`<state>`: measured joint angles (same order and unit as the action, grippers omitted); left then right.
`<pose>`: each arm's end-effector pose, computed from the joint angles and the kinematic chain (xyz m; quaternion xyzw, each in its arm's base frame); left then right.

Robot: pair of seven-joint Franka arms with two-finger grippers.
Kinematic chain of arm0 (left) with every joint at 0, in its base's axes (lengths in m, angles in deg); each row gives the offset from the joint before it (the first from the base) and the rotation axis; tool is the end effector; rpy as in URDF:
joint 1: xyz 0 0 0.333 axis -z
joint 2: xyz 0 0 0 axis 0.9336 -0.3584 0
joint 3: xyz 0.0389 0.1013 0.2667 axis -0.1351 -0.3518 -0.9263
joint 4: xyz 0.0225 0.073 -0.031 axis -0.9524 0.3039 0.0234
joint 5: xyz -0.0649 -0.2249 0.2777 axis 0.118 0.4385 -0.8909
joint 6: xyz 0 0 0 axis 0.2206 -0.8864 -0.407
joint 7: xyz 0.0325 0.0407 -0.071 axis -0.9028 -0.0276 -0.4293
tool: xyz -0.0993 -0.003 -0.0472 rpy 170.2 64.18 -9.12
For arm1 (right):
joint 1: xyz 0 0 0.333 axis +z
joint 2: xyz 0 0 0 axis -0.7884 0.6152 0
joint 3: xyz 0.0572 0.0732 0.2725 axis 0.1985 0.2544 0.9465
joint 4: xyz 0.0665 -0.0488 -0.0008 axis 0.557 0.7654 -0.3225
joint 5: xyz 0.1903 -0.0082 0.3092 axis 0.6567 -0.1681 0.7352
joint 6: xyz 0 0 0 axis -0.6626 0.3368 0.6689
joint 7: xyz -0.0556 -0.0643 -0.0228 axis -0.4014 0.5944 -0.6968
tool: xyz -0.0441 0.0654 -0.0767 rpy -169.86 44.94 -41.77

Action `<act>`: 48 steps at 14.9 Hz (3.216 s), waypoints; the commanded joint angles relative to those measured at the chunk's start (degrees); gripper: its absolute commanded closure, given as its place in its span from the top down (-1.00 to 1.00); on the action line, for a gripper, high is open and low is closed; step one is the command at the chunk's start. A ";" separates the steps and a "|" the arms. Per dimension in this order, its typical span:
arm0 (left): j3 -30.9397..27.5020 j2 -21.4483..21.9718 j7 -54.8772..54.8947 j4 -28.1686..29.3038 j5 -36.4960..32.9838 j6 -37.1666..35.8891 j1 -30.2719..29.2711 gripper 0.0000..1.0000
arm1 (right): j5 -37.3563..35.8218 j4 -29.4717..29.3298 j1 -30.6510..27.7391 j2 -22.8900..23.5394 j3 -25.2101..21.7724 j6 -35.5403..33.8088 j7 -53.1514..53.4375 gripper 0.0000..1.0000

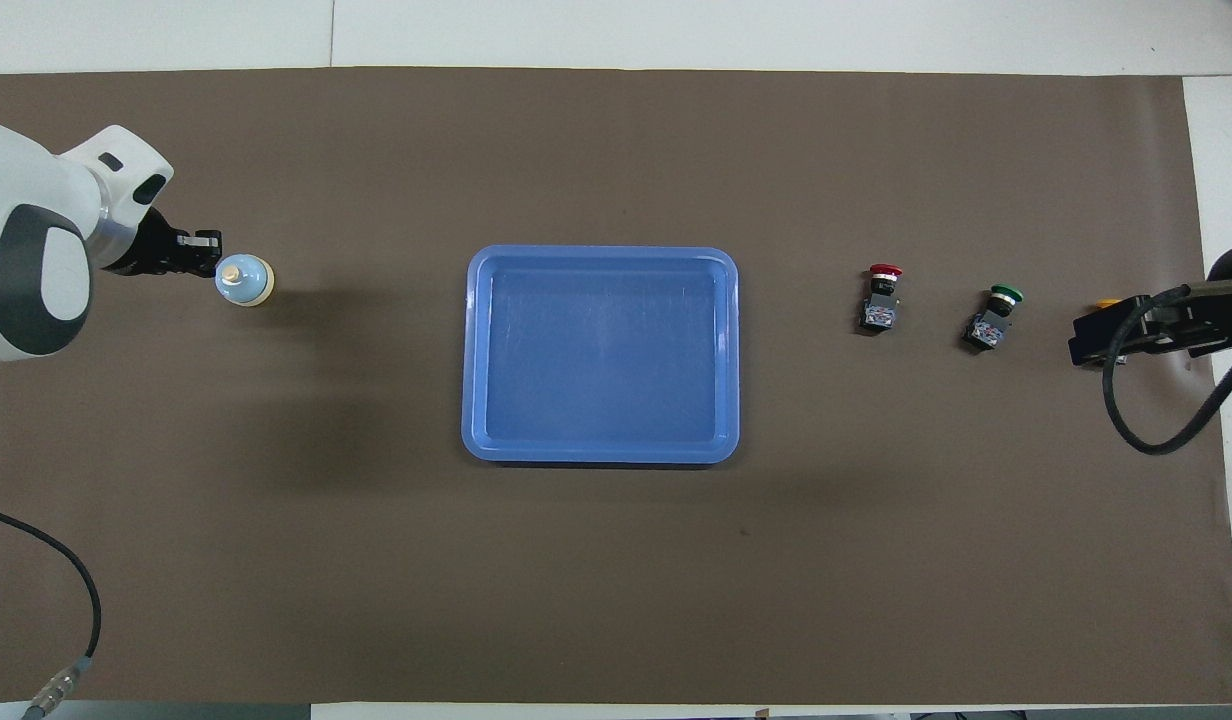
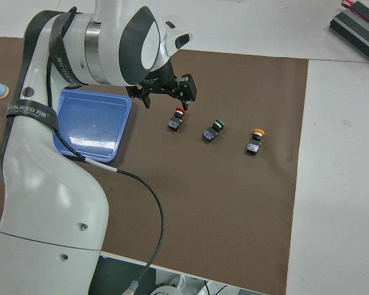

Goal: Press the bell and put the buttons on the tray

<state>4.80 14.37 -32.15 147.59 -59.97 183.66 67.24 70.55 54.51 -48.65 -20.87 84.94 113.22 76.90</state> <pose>0.5763 0.0048 0.4814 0.9996 0.0124 0.0233 0.0077 0.5021 0.0000 0.5814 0.9982 0.0183 -0.0570 0.0012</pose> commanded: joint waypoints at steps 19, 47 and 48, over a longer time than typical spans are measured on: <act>0.26 9.97 0.30 -2.89 -0.13 -17.90 3.07 1.00 | -0.26 12.36 3.82 2.99 0.96 20.12 10.82 1.00; -0.18 10.76 -0.14 -2.80 -0.04 -17.46 2.99 1.00 | -0.26 21.50 5.05 22.08 0.96 53.54 18.04 0.33; -0.18 10.76 -0.14 -2.80 -0.04 -17.46 3.07 1.00 | -0.26 21.67 5.05 22.00 0.96 53.46 18.04 -0.04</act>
<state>4.80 24.89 -32.13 145.40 -59.96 167.18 70.17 70.56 74.63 -43.29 2.17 85.50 166.71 94.56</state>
